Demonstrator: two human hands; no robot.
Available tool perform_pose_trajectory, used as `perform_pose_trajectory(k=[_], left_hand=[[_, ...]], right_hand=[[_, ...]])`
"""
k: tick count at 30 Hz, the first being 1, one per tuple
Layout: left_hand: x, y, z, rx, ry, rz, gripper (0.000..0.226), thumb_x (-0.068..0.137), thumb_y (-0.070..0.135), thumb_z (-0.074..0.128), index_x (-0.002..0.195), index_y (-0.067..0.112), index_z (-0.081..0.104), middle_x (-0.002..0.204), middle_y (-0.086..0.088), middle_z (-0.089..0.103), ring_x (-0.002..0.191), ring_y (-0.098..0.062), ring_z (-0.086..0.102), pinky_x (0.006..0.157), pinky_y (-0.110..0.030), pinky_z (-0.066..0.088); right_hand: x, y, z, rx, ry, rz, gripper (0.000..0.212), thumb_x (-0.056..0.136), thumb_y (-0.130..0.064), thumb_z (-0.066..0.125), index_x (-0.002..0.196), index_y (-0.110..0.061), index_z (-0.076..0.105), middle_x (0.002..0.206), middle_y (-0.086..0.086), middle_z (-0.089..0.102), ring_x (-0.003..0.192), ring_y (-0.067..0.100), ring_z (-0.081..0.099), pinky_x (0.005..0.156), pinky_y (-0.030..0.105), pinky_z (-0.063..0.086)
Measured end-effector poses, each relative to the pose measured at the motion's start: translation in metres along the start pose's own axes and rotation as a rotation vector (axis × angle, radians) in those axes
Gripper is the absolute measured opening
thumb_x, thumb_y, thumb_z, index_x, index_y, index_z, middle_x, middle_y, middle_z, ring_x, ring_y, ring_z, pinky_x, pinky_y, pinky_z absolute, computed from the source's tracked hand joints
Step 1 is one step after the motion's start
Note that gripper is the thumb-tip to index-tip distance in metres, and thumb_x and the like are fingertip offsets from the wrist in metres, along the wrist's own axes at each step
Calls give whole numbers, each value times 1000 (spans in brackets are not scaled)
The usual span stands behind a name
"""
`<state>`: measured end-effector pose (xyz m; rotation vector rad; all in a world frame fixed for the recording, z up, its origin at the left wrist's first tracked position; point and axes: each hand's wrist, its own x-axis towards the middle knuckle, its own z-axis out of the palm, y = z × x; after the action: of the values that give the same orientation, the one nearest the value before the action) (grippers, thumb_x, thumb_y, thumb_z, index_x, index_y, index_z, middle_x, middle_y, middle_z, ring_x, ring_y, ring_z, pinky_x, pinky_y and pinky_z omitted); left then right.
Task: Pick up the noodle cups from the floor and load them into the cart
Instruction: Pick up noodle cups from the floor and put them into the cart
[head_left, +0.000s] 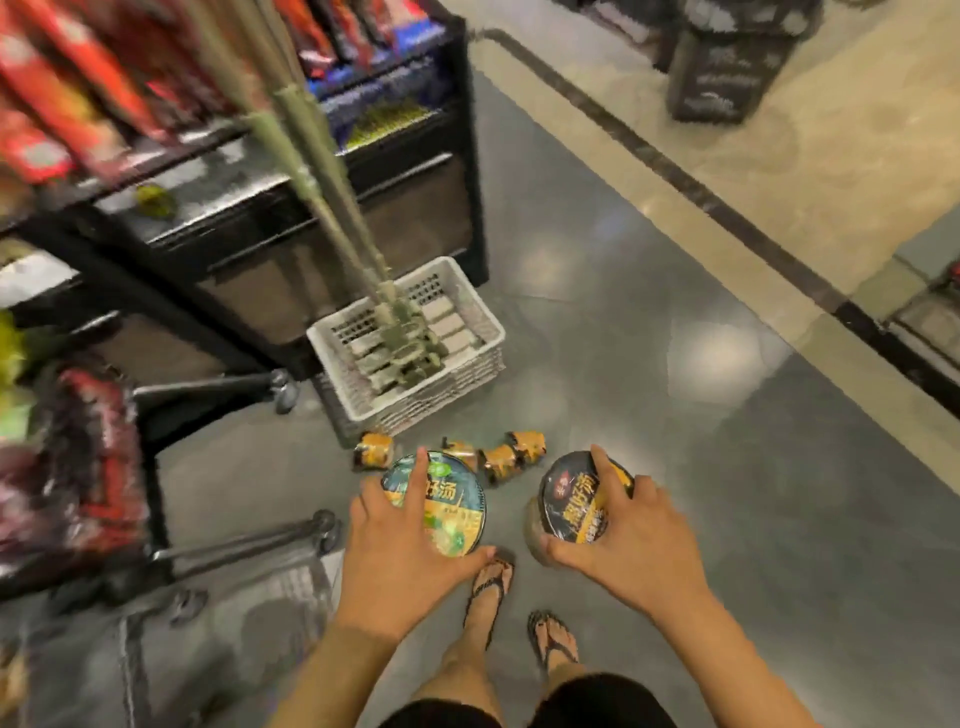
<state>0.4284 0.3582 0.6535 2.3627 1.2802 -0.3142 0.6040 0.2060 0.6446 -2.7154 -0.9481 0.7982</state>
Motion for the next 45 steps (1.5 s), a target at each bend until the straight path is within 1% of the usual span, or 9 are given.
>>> perform_pose_trajectory(k=[3,8,12,15,18,26,34,40,45], left_hand=[[-52,-17,1,-112,58,-212,127,56,88,57,149,42,-17,135,-9,20,130,-31,25,108,-38,32],[-143,-46,38,-285,201,-560,126,50,90,53,152,39,0,133,-10,30,126,-31,36,104,-38,41],[-208,-71,61,-349,240,-768,133,45,91,54,154,34,3,139,-15,34,128,-33,34,104,-39,37],[-252,-89,63,-376,362,-928,133,44,89,58,154,32,10,132,-20,43,123,-34,40,99,-39,39],[-291,-104,60,-495,450,-1058,128,52,79,70,154,36,5,136,-19,36,127,-34,37,103,-38,36],[-363,-176,54,-602,581,-1269,127,54,76,72,154,36,5,138,-18,32,132,-37,32,109,-42,33],[-407,-293,48,-720,728,-1291,125,55,76,71,153,40,4,136,-9,29,132,-29,30,108,-39,34],[-440,-371,44,-782,820,-1292,125,51,76,73,152,43,7,137,-6,28,132,-26,29,109,-39,32],[-456,-432,29,-868,791,-1373,131,42,87,62,151,46,2,138,-9,33,127,-28,38,105,-42,41]], right_hand=[[-18,-16,-4,18,-96,-141,113,57,-88,51,150,-45,6,115,0,45,116,21,47,87,30,44],[-44,-39,17,-170,-295,-371,114,54,-92,47,149,-47,1,129,2,40,124,24,40,90,33,45],[-73,-73,37,-246,-410,-561,112,58,-86,54,150,-47,3,142,3,32,132,26,35,99,37,42],[-100,-103,45,-279,-476,-681,113,57,-84,57,150,-47,5,139,2,33,129,26,40,98,35,42],[-124,-135,54,-348,-507,-814,113,58,-86,55,150,-47,5,131,2,37,124,24,45,92,31,43],[-173,-237,103,-372,-538,-979,117,51,-89,52,149,-48,3,126,1,39,125,25,44,97,38,46],[-232,-340,173,-320,-498,-1083,117,52,-85,58,150,-47,6,117,-3,39,117,20,48,92,30,42],[-271,-407,225,-277,-584,-1081,124,46,-86,60,150,-49,1,110,-1,36,118,24,42,106,39,39],[-296,-473,248,-248,-607,-1145,123,38,-86,57,144,-56,1,105,-7,33,119,20,39,109,36,35]])
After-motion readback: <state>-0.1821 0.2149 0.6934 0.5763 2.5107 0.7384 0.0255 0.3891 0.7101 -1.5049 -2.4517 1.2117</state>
